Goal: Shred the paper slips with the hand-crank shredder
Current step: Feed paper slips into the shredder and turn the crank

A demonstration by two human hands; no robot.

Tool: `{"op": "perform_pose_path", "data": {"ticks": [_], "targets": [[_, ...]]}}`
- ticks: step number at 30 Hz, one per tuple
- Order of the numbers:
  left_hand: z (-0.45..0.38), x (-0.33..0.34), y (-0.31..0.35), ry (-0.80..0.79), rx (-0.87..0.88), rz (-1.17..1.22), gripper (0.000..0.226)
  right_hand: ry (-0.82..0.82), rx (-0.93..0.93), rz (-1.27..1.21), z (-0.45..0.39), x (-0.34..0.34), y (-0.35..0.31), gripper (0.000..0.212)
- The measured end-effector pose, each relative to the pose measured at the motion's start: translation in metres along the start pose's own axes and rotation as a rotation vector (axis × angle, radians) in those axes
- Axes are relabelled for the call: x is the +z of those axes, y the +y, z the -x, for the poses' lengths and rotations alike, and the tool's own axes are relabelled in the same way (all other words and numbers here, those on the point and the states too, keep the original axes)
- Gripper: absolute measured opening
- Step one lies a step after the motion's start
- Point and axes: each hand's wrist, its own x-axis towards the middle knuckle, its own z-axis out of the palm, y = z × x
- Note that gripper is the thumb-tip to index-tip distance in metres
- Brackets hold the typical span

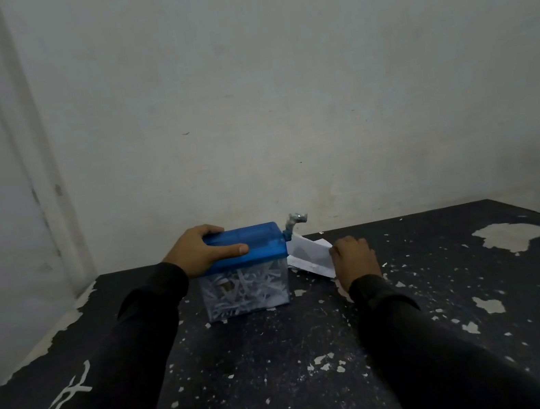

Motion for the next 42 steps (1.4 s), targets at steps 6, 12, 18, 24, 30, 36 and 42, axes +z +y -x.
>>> {"op": "perform_pose_path", "data": {"ticks": [6,12,18,24,30,36,42], "targets": [[-0.005,0.0,-0.002,-0.023,0.009,-0.038,0.121,0.154,0.016,-0.217,-0.002,0.0,0.011,0.029],[-0.011,-0.006,0.001,-0.067,-0.007,-0.139,0.127,0.32,-0.005,-0.406,-0.005,-0.02,0.016,0.026],[-0.009,-0.005,-0.001,-0.086,-0.028,-0.143,0.128,0.007,-0.07,-0.155,0.001,-0.013,0.017,0.024],[-0.008,-0.003,-0.001,-0.062,-0.016,-0.117,0.122,-0.218,0.045,-0.324,0.002,-0.007,0.023,0.007],[-0.007,-0.003,-0.001,-0.074,-0.005,-0.12,0.12,0.086,-0.017,-0.442,-0.004,-0.01,0.022,0.014],[-0.005,-0.006,-0.001,-0.076,0.013,-0.135,0.125,0.369,-0.094,-0.511,-0.005,-0.062,0.004,0.012],[-0.005,-0.011,0.001,-0.077,0.034,-0.071,0.115,0.271,-0.099,-1.134,-0.011,-0.099,-0.023,0.006]]}}
